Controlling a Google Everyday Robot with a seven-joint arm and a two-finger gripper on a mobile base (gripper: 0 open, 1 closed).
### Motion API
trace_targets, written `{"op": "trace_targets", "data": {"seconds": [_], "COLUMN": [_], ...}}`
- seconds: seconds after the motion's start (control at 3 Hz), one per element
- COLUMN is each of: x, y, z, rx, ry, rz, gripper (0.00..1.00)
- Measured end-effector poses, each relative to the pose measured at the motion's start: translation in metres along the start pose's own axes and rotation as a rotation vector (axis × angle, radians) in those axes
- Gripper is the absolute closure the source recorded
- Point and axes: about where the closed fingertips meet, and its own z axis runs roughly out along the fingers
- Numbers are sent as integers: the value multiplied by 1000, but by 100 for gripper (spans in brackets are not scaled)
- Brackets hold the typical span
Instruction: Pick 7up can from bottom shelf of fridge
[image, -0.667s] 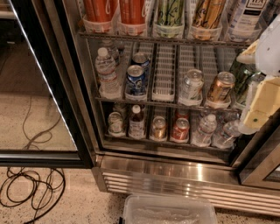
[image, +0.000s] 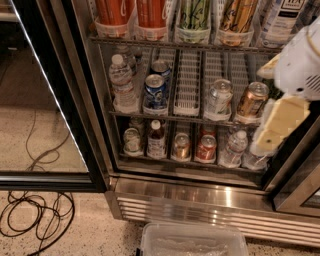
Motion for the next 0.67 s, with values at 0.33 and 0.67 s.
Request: {"op": "trace_targets", "data": {"seconds": [0.33, 0.67], "x": [-44, -86], "y": [25, 41], "z": [56, 97], "rx": [-68, -103], "ry": [-166, -326], "rz": [29, 62], "gripper": [0, 0]}}
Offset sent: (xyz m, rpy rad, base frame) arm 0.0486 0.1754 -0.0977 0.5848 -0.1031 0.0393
